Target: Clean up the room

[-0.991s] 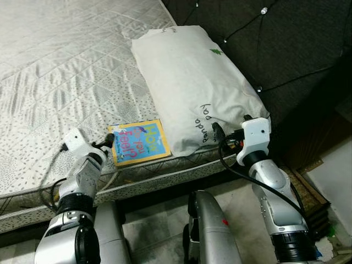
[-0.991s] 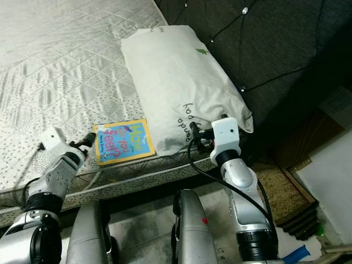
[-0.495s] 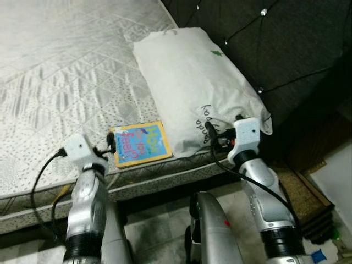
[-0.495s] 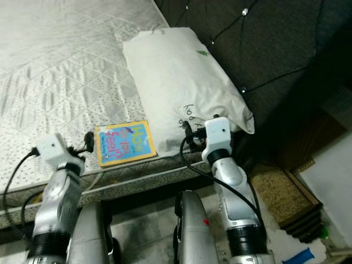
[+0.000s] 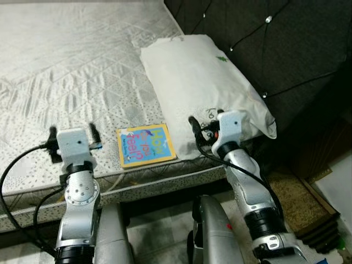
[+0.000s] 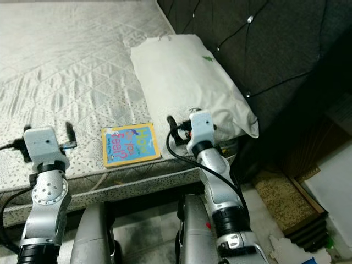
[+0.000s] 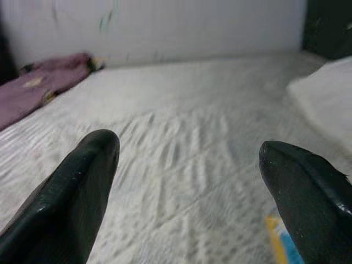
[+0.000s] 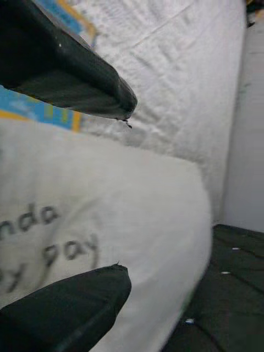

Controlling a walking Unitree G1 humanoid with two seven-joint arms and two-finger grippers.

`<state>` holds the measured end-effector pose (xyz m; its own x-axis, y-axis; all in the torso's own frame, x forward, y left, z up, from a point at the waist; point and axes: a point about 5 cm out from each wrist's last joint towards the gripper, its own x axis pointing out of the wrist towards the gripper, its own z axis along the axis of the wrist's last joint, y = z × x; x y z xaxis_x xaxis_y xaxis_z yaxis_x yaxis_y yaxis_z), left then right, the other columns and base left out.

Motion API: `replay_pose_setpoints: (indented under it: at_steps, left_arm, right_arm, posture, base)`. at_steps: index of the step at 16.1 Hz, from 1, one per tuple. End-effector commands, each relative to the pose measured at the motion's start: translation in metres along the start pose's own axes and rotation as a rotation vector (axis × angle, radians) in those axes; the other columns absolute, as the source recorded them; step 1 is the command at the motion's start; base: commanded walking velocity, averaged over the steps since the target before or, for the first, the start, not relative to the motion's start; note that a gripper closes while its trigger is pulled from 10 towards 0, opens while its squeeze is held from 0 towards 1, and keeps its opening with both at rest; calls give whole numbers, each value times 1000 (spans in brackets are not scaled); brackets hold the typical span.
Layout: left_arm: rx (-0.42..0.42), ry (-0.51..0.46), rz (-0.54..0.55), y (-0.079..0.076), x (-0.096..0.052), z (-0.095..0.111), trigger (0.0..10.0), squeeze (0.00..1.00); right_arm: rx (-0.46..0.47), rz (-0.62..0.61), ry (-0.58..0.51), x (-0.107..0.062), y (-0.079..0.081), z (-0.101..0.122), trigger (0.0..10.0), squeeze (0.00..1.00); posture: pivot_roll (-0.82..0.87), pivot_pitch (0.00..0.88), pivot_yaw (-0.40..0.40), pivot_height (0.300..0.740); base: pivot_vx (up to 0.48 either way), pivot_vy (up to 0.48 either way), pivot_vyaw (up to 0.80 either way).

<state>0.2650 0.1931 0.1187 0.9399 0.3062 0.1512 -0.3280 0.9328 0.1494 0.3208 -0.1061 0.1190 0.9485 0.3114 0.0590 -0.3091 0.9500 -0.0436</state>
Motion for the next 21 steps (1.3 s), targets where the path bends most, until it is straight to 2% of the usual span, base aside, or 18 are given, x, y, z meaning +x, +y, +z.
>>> replay_pose_setpoints:
  at_steps: [1, 3, 5, 7, 12, 14, 18, 21]
  left_arm:
    - [-38, -22, -57, -5, -1, 2, 10000, 0]
    - [-30, -15, -45, -6, 2, 1, 10000, 0]
    - [-39, -3, -33, -4, 5, -1, 10000, 0]
    - [-88, -2, -88, -7, 2, -5, 10000, 0]
    - [-57, 26, -16, 0, -3, -17, 10000, 0]
    - [-94, 46, -63, -9, -5, -19, 10000, 0]
    - [-128, 55, -82, -19, 0, -18, 10000, 0]
    - [-143, 59, -89, -21, 0, -18, 10000, 0]
  right_arm:
    - [7, -16, -23, 3, -4, 3, 10000, 0]
    - [22, -19, -47, 7, -4, 6, 10000, 0]
    - [35, -14, -65, 11, -2, 7, 10000, 0]
    - [41, -12, -65, 11, -1, 4, 10000, 0]
    - [47, -46, -32, 4, -7, -10, 10000, 0]
    - [46, -46, -26, 1, -6, -13, 10000, 0]
    - [31, -59, -14, -2, -9, -16, 10000, 0]
    - [26, -88, -6, -3, -13, -18, 10000, 0]
  posture:
    - [46, 0, -54, 577]
    - [46, 0, -48, 577]
    - [45, 0, -41, 601]
    - [47, 0, -34, 621]
    - [44, 0, -47, 669]
    - [35, 0, -50, 698]
    - [21, 0, -54, 738]
    - [19, 0, -54, 740]
  base:
    - [0, 0, 0]
    - [0, 0, 0]
    - [0, 0, 0]
    - [0, 0, 0]
    - [0, 0, 0]
    - [0, 0, 0]
    - [0, 0, 0]
    - [0, 0, 0]
